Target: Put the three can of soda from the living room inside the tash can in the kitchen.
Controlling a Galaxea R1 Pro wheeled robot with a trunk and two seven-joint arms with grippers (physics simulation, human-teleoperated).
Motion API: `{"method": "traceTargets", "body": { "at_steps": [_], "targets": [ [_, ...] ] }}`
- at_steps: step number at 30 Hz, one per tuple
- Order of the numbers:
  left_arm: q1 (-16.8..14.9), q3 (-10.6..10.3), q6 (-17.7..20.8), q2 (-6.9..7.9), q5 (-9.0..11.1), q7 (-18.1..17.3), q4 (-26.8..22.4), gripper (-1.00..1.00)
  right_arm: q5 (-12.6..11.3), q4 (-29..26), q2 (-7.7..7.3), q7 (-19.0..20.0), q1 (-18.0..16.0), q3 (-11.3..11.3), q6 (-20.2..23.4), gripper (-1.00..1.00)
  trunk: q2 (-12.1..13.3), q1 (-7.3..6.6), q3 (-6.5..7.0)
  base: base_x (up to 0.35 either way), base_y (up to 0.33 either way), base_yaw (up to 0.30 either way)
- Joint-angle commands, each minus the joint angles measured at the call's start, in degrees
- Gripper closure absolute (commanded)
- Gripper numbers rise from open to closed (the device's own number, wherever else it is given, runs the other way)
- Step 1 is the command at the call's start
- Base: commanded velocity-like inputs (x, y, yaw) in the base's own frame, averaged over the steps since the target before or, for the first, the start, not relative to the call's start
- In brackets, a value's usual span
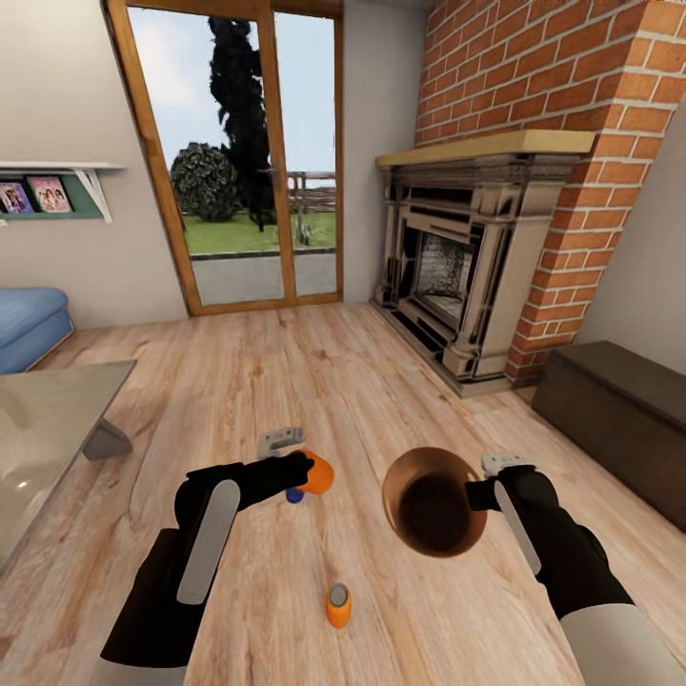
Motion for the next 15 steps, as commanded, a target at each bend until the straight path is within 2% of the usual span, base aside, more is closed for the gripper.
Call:
{"method": "traceTargets", "body": {
  "at_steps": [1, 6, 15],
  "targets": [
    [-0.04, -0.14, -0.01, -0.12, 0.01, -0.09, -0.01, 1.0, -0.48, 0.8, 0.01, 0.37, -0.07, 0.65, 0.0, 1.0, 0.41, -0.23, 0.19, 0.0, 0.0, 0.0],
    [-0.12, -0.32, -0.06, -0.43, 0.11, -0.09, -0.03, 1.0, -0.51, 3.37, 0.01, 0.41, -0.18, 2.28, 0.0, 1.0, 2.42, -1.33, 1.09, 0.0, 0.0, 0.0],
    [-1.21, -0.4, -0.12, -0.57, 0.68, -0.09, -0.11, 1.0, -0.52, 8.71, 0.07, 0.42, -0.62, 3.03, 0.0, 1.0, 6.03, -3.31, 2.71, 0.0, 0.0, 0.0]
  ]
}}
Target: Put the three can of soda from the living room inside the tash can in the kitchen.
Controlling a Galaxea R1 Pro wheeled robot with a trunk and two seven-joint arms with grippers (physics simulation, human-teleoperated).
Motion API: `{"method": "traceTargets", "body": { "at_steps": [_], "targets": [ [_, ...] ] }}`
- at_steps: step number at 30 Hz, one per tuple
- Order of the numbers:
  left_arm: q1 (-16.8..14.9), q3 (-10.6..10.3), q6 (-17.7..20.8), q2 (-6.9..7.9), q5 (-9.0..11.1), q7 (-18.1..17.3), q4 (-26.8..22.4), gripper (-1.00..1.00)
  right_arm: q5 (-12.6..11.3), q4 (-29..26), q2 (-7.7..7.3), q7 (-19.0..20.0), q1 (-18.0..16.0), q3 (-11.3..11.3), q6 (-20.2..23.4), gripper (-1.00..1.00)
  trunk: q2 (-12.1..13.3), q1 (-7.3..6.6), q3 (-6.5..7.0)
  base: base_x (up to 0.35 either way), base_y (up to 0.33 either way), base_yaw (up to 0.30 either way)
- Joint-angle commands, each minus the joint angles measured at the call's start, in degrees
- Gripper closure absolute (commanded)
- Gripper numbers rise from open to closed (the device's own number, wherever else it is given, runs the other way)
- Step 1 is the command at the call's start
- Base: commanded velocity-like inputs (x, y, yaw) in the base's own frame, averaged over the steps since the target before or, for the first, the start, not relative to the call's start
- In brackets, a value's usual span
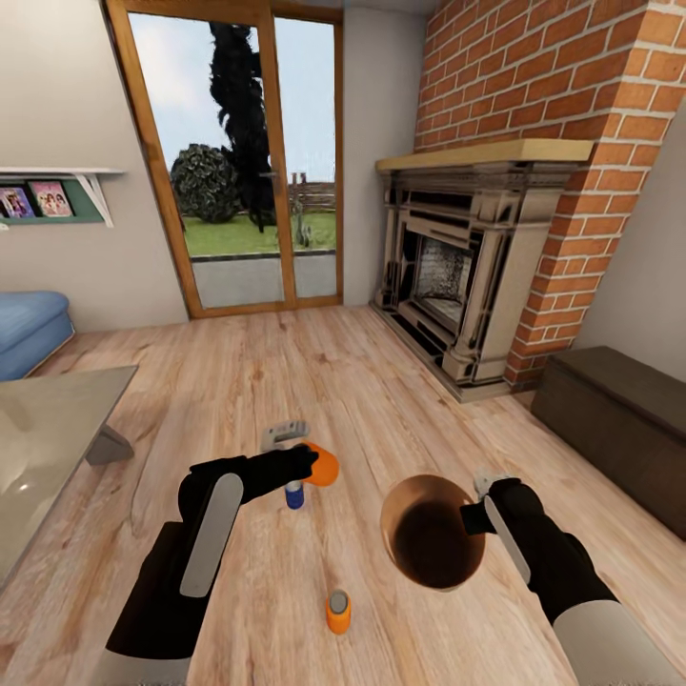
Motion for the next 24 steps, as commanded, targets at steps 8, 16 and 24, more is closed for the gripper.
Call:
{"method": "traceTargets", "body": {
  "at_steps": [8, 16, 24],
  "targets": [
    [-1.08, -0.06, 0.0, -0.02, 1.47, -0.08, -0.02, 1.0, -0.24, 2.74, 0.04, 0.63, -0.8, 0.38, 0.0, 1.0, 3.22, -1.77, 1.45, 0.0, 0.0, 0.0],
    [-1.42, -0.23, 0.0, -0.02, 1.65, -0.08, -0.06, 1.0, -0.56, 3.54, -0.05, 1.07, -0.89, 2.39, 0.0, 1.0, 6.43, -3.53, 2.89, 0.0, 0.0, 0.0],
    [-1.53, -0.4, 0.07, -0.02, 1.8, -0.08, -0.02, 1.0, -0.79, 7.34, -0.03, 3.37, -1.08, 4.55, 0.0, 1.0, 9.64, -5.28, 4.32, 0.0, 0.0, 0.0]
  ]
}}
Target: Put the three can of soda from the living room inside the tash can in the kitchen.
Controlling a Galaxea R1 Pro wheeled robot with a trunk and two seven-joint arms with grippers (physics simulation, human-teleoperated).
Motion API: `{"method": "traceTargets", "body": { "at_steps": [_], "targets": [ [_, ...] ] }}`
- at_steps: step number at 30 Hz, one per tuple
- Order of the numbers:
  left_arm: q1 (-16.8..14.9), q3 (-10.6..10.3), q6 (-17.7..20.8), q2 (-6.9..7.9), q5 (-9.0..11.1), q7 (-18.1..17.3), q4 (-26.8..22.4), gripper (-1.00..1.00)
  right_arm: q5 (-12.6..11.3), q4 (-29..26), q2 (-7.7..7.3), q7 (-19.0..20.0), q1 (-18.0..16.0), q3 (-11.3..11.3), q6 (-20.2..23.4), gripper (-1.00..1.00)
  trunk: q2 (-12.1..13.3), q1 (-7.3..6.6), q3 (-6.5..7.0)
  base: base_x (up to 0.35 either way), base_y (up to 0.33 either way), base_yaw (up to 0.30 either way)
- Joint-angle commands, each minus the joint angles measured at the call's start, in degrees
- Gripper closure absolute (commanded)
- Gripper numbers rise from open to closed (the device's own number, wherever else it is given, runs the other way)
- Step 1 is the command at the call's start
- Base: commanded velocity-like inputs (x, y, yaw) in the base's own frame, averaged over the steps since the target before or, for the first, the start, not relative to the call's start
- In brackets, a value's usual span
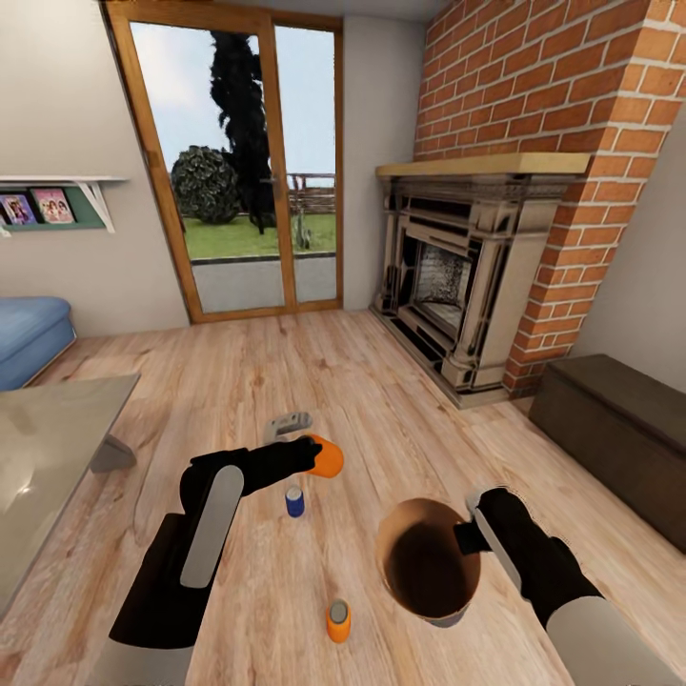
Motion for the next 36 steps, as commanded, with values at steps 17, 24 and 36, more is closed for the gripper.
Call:
{"method": "traceTargets", "body": {
  "at_steps": [17, 24, 36],
  "targets": [
    [-0.8, -1.41, 0.14, 0.08, 2.77, -0.11, 0.65, 1.0, -1.01, 10.84, -0.09, 6.82, -4.49, 3.9, 0.06, 1.0, 6.83, -3.74, 3.06, 0.0, 0.0, 0.0],
    [-0.72, -7.55, 0.06, 0.02, 4.28, -0.09, 1.25, 1.0, -0.82, 11.25, -0.02, 6.92, -6.72, 4.53, 0.06, 1.0, 9.64, -5.28, 4.32, 0.0, 0.0, 0.0],
    [-0.55, -14.74, 0.03, 0.1, 9.04, 0.0, 3.89, 1.0, -0.52, 11.39, 0.38, 6.75, -8.7, 6.32, 0.06, 1.0, 14.45, -7.92, 6.47, 0.0, 0.0, 0.0]
  ]
}}
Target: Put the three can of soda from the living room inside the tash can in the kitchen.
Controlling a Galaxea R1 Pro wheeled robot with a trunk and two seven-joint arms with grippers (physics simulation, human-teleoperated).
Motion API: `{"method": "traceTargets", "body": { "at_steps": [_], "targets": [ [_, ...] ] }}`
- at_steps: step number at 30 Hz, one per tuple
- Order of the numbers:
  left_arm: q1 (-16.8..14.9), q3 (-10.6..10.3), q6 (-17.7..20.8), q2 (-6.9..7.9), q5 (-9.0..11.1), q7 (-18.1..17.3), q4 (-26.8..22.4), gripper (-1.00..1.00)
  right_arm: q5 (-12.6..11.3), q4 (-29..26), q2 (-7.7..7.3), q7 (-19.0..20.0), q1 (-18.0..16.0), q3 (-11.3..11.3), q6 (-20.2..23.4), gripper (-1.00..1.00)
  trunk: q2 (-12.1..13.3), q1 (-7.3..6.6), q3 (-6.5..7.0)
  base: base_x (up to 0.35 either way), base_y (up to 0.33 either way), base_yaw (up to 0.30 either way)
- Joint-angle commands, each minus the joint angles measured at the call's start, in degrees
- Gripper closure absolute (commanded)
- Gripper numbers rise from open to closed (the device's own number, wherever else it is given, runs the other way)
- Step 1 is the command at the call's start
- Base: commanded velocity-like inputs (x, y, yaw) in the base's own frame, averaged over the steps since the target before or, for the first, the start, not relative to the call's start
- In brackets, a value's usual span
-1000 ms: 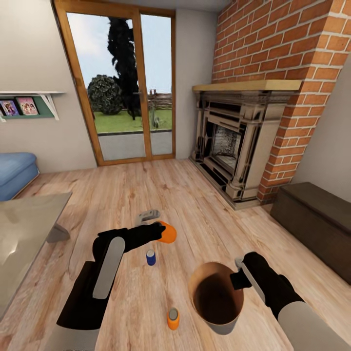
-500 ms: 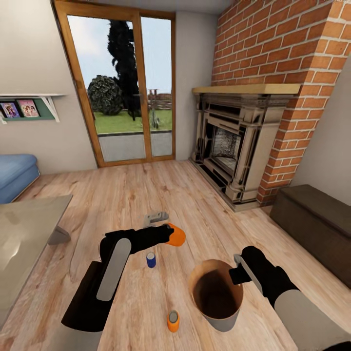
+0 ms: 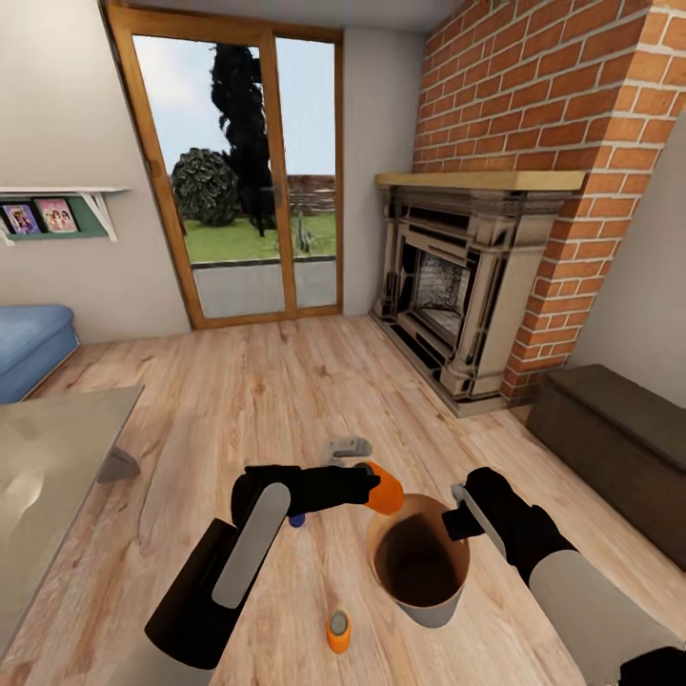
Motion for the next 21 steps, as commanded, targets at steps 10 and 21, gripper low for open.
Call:
{"method": "traceTargets", "body": {
  "at_steps": [10, 21],
  "targets": [
    [0.22, -1.42, 0.25, 0.04, 0.25, -0.15, 0.16, 1.0, -0.33, 5.04, 0.06, -0.34, -3.1, 0.98, 0.01, 1.0, 4.02, -2.2, 1.8, 0.0, 0.0, 0.0],
    [0.65, -1.58, -0.08, 0.14, 0.15, -0.07, 0.48, 1.0, -0.25, 6.71, 0.14, -0.37, -4.08, 1.1, 0.01, 1.0, 5.63, -3.08, 2.52, 0.0, 0.0, 0.0]
  ]
}}
